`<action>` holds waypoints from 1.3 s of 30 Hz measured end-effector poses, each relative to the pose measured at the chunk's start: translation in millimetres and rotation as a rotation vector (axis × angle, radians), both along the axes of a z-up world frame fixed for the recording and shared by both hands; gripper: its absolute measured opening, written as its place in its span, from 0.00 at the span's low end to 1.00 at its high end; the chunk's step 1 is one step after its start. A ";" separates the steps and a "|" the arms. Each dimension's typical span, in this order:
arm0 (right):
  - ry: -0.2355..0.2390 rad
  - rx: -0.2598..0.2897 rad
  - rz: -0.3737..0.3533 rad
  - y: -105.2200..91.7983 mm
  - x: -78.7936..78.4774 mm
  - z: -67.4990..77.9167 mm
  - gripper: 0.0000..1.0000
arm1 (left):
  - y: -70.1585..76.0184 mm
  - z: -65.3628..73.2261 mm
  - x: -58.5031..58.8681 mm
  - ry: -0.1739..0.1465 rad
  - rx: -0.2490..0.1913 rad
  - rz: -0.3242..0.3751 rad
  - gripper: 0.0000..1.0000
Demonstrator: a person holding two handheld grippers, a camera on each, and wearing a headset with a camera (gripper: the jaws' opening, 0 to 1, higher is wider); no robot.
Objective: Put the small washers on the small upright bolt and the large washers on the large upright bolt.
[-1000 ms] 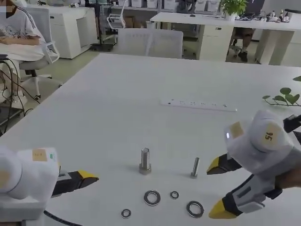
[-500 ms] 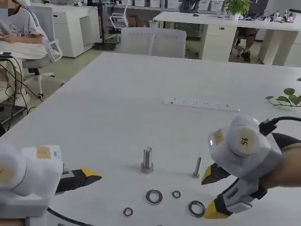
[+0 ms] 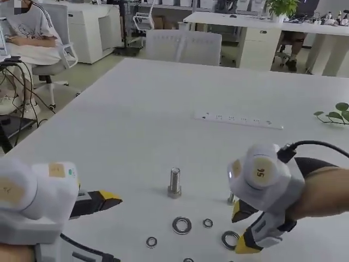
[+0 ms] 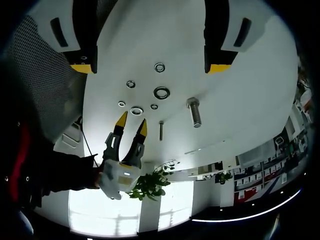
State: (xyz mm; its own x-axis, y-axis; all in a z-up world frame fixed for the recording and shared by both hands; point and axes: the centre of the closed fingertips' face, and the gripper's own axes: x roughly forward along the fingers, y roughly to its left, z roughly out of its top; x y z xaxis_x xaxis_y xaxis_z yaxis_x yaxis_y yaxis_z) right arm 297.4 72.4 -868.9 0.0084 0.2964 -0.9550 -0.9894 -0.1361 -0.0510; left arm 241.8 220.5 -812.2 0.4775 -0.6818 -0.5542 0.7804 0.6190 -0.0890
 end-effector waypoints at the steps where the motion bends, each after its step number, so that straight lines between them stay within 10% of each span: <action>1: 0.005 -0.003 -0.003 -0.2 -0.2 -1.1 0.34 | 0.2 0.1 0.0 0.000 0.000 0.000 0.88; 39: 0.034 -0.101 -0.009 1.4 -1.7 -10.2 0.27 | 0.8 2.8 0.0 -0.011 -0.009 0.009 0.85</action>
